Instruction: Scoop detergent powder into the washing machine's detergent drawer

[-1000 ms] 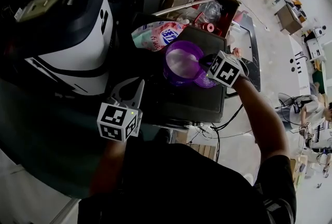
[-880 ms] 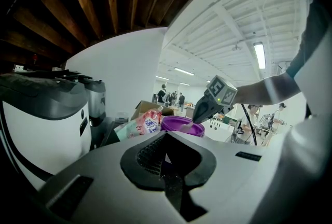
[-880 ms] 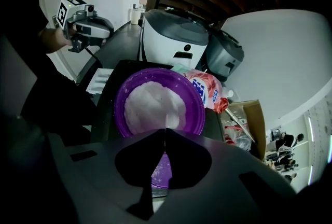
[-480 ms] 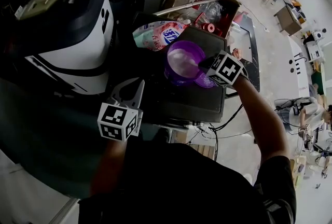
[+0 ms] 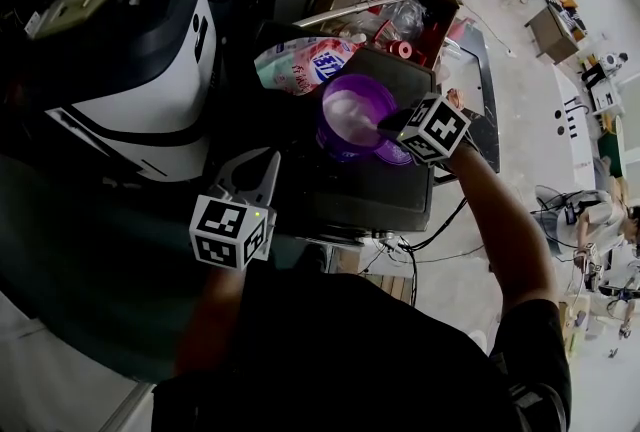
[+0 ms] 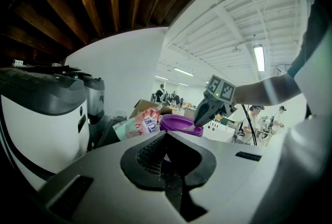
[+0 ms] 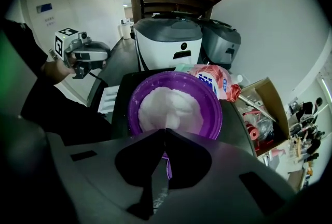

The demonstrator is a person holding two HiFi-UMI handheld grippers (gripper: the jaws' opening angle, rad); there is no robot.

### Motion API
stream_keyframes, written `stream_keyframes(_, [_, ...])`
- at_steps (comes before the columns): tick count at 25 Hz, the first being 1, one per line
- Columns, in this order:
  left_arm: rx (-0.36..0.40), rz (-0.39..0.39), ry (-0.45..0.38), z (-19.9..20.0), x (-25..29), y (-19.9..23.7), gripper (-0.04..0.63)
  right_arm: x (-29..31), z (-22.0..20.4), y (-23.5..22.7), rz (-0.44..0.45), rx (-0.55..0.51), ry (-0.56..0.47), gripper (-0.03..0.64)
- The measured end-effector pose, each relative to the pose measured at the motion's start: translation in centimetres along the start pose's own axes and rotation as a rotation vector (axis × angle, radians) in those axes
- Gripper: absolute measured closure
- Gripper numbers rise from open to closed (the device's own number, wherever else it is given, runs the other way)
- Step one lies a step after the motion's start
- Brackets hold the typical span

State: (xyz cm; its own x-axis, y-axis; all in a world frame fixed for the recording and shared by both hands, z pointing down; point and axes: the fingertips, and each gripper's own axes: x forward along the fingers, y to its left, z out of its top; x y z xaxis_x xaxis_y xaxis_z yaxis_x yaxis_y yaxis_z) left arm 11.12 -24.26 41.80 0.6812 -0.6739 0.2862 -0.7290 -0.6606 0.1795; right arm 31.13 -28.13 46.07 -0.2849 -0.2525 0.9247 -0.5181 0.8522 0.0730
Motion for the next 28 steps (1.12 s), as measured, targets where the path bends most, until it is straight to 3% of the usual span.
stream_keyframes(28, [0.001, -0.067, 0.019, -0.5, -0.3, 1.1, 0.588, -0.4, 2.3, 2.0, 0.256, 0.498, -0.279, 0.597])
